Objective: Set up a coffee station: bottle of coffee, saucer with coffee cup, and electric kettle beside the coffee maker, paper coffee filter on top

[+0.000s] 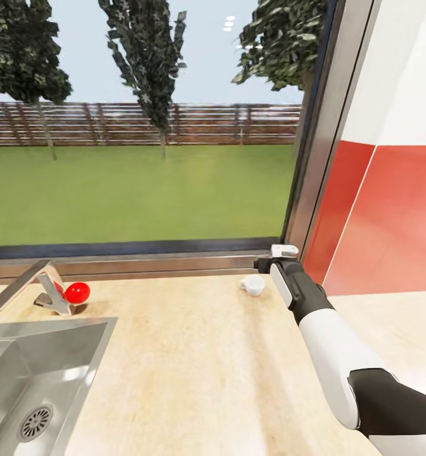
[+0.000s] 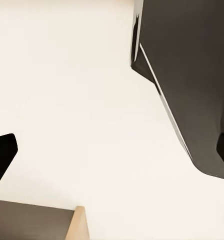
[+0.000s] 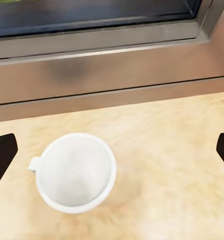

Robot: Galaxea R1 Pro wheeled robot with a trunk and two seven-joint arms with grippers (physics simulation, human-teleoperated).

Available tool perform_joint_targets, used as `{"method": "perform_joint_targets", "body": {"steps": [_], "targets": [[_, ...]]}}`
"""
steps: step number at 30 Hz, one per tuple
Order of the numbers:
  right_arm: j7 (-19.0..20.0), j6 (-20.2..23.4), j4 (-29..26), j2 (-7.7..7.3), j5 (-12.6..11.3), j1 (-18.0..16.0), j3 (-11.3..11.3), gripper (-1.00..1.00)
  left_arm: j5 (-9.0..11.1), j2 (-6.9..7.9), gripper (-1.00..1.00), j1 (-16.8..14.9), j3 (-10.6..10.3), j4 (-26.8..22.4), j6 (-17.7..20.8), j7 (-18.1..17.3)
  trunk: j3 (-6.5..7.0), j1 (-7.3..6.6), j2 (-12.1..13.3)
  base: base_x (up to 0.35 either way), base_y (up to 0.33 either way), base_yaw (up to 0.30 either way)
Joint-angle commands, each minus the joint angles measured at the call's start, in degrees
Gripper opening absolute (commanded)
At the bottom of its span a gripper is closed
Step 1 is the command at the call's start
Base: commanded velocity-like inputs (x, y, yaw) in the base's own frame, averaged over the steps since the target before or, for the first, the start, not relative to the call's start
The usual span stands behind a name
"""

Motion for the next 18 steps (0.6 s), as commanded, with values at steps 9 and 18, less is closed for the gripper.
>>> {"method": "perform_joint_targets", "body": {"steps": [9, 18], "targets": [[-0.5, 0.1, 0.0, -0.11, -0.5, 0.0, 0.2, 1.0, -0.6, -0.01, 1.0, 0.5, 0.4, 0.0, -0.2, 0.1, -0.92, 0.03, -0.1, 0.0, 0.0, 0.0], [-0.5, 0.2, 0.0, -0.03, -0.6, 0.0, 0.3, 1.0, -0.6, -0.01, 1.0, 0.7, 0.4, 0.0, -0.2, 0.1, -1.73, 0.03, -0.1, 0.0, 0.0, 0.0]]}}
